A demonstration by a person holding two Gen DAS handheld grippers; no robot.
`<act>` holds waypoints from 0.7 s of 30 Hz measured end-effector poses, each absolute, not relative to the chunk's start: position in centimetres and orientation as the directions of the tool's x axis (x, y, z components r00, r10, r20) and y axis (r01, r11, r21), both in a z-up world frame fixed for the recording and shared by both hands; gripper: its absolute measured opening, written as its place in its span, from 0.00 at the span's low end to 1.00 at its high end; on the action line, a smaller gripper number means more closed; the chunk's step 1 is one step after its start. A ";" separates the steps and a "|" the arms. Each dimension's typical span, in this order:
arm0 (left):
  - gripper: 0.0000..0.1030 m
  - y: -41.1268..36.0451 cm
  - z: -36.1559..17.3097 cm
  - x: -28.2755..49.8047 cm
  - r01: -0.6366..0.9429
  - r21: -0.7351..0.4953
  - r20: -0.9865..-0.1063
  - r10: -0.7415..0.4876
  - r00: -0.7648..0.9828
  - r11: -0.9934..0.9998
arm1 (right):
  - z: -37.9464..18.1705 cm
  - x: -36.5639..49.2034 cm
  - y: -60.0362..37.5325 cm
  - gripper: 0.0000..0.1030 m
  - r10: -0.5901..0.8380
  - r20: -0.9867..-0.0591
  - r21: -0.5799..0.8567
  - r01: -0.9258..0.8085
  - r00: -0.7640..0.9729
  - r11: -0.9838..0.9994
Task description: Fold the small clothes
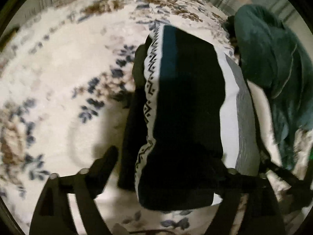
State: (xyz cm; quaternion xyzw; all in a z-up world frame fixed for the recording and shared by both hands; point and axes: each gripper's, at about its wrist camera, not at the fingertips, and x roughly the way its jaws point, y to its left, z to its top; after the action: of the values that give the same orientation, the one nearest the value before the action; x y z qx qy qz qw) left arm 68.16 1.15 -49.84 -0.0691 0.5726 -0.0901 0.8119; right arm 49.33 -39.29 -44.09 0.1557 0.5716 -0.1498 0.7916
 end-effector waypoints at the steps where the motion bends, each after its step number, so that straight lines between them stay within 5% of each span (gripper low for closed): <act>1: 0.94 0.6 -49.3 67.8 0.069 -0.182 -0.920 -0.195 0.340 0.981 | -43.3 49.7 -38.5 1.00 -0.114 -0.946 0.018 0.403 0.302 0.915; 10: 0.95 -1.5 -41.7 62.9 0.075 -0.024 -0.908 -0.053 0.416 0.997 | -33.8 49.7 -34.7 1.00 -0.291 -0.875 -0.178 0.302 0.386 0.936; 21: 0.95 -2.8 -24.8 51.0 0.108 0.007 -0.838 -0.053 0.543 0.994 | -13.3 36.5 -32.6 1.00 -0.341 -0.765 -0.210 0.289 0.547 0.934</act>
State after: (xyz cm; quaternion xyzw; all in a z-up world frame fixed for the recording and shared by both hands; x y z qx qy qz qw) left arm 51.03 -2.84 -24.81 0.0287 0.4758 -0.0460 0.8779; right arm 36.52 -32.58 -13.29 -0.0292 0.4412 -0.1792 0.8789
